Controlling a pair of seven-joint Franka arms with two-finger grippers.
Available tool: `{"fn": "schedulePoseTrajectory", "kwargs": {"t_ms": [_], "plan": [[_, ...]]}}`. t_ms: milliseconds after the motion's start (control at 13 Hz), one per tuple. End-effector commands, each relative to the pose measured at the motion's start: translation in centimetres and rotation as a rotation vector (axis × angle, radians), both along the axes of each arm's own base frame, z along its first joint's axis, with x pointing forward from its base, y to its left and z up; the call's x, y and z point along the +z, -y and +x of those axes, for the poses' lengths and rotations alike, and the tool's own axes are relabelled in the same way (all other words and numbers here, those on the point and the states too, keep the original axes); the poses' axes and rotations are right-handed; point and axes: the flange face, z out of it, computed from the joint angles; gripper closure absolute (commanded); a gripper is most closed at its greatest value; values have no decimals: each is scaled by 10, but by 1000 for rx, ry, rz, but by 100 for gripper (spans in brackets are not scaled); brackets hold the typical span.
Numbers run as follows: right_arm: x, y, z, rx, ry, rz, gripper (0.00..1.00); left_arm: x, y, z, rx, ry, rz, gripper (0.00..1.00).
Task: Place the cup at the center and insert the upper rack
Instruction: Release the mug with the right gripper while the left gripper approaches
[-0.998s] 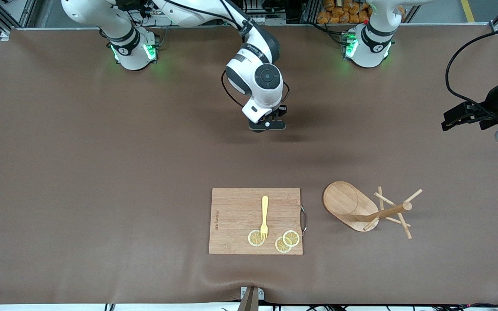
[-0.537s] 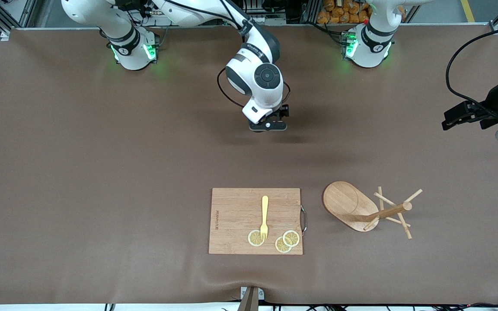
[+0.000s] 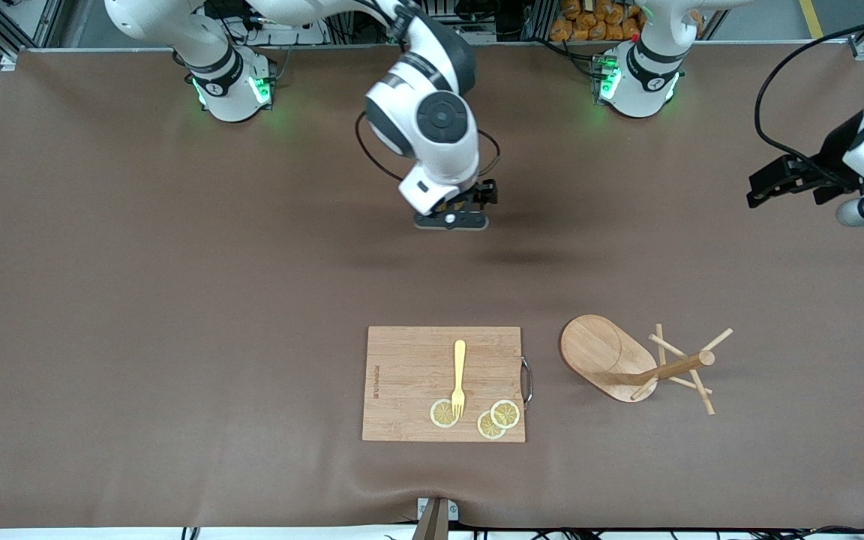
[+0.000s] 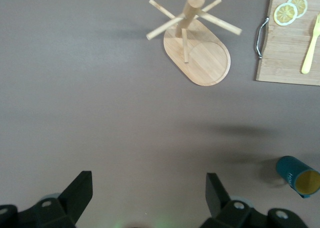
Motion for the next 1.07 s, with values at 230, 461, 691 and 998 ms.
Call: {"fn": "schedulePoseTrajectory", "kwargs": {"t_ms": [230,461,691,998], "plan": [[140,143,54,44,31,46,0,12,41,-20,83,-5,28,0],[190,243,77,60,48,23,0,10,62,-22,109,-7,37,0],[226,325,90,147,163,-114,0,2,97,-26,180,-13,43,0],[241,431,105,178,155,-117,0,0,172,-53,215,12,91,0]]}}
